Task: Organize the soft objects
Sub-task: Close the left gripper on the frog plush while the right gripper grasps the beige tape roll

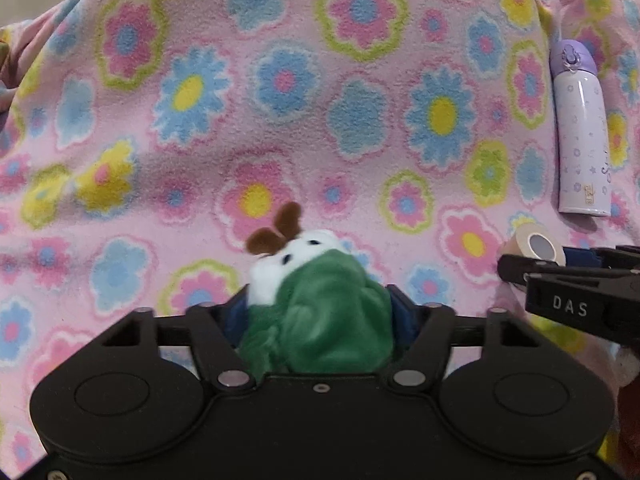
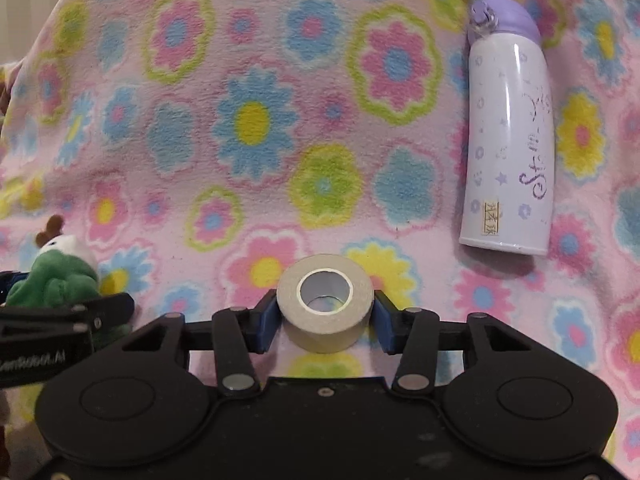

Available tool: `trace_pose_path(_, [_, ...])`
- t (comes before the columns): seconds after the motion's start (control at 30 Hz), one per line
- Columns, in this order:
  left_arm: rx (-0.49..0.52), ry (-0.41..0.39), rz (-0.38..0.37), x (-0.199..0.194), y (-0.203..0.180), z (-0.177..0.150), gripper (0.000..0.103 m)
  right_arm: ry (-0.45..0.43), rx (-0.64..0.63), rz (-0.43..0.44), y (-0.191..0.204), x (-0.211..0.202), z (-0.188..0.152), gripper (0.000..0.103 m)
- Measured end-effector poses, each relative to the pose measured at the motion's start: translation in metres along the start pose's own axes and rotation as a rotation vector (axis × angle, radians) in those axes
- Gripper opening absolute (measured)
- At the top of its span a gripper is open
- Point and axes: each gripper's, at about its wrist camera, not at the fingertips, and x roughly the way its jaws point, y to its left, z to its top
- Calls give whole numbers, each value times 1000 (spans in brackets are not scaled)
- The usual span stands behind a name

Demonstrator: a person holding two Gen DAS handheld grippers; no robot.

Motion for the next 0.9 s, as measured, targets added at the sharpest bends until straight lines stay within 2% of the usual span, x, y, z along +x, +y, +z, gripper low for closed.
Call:
trace_pose_path(0.1, [-17,8,-19,-1,4,1,57,6,18,-1,-3,-1,0,47])
trace_pose_path(0.47, [-16,59,37,-7,-4,0,56,38,22,-25,-8,-18,-3,47])
trace_pose_path(0.6, [-26,70,30,-11,-2,-3,57,39,16,-25,-6,-21,-7,48])
trace_pose_path(0.9, [-9,64,28,-5,-2,-4,63,-1,-8,-32,-4,-18,-11,49])
